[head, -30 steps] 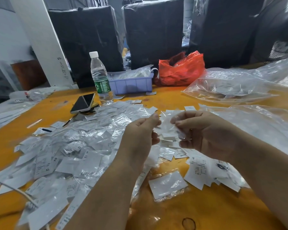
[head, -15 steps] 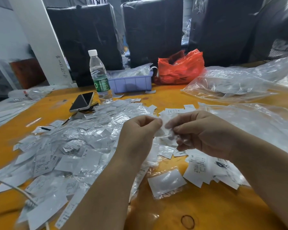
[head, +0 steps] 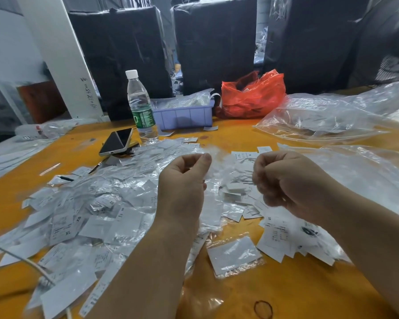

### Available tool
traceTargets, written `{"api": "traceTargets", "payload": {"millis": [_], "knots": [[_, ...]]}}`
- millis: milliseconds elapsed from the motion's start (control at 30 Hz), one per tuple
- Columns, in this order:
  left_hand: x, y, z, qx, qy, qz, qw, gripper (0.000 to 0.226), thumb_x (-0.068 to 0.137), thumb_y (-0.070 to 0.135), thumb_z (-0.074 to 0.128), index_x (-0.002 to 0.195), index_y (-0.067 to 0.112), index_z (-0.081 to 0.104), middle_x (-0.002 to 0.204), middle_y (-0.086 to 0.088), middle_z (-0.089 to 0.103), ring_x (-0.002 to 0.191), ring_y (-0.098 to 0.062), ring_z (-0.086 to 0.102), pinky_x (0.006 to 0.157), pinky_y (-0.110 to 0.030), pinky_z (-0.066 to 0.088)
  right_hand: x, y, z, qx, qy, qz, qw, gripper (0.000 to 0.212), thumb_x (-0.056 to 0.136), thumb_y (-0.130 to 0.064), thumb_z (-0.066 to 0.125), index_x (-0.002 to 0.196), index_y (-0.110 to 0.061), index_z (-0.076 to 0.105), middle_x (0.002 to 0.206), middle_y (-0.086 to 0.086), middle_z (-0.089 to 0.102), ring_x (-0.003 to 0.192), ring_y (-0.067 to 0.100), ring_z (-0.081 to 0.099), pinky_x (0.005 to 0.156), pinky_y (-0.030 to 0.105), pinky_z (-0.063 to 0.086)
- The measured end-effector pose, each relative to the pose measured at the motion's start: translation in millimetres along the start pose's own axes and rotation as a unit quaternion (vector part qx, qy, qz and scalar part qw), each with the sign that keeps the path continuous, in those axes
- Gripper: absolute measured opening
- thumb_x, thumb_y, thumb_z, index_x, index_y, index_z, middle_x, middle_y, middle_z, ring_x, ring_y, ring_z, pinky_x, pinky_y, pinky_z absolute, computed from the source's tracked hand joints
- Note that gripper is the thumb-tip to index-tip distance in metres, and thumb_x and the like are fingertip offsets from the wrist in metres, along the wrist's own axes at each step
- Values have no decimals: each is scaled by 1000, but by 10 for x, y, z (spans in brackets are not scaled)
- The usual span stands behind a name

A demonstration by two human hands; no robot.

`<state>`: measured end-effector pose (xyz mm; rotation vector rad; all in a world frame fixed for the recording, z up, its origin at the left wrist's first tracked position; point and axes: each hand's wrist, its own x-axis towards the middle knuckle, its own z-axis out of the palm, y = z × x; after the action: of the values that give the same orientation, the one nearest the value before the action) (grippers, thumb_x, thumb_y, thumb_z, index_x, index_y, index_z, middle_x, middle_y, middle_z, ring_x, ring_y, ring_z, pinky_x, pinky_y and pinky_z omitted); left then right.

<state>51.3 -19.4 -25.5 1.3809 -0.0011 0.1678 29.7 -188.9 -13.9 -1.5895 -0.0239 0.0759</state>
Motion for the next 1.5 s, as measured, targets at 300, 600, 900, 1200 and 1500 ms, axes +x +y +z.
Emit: {"api": "traceTargets", "payload": {"millis": [300,600,900,1200,1500], "knots": [[-99,-39,107,-106,-74,-56,990,14,63,28,74,74,19,70,79,-2,68,74,-15,64,72,-31,53,-53,94,186,59,-109,47,991,33,84,-32,66,101,-5,64,57,2,42,37,7,23,35,15,20],[-128,-59,133,5,-106,-68,992,12,81,21,74,69,21,71,67,6,65,58,-5,53,60,-21,48,5,98,111,134,26,-2,991,12,88,-10,64,76,-12,63,63,2,50,39,8,25,33,18,24],[-95,-34,72,164,-124,67,976,19,92,16,55,81,19,71,58,15,60,57,3,53,62,-20,42,38,78,39,137,85,-36,986,21,78,5,68,88,-10,57,59,4,51,37,8,26,32,18,24],[-94,-30,54,157,-131,54,977,29,87,10,67,106,27,55,92,0,69,70,6,64,56,-8,46,57,30,-17,147,75,-24,986,16,90,0,59,85,-6,73,63,3,45,38,7,22,32,17,20],[-86,-20,66,111,-140,-3,984,15,66,24,58,76,26,70,71,11,71,73,-6,63,72,-27,52,45,42,-5,104,89,-52,989,9,89,-14,63,86,-6,65,68,8,65,35,6,26,31,17,24]]}}
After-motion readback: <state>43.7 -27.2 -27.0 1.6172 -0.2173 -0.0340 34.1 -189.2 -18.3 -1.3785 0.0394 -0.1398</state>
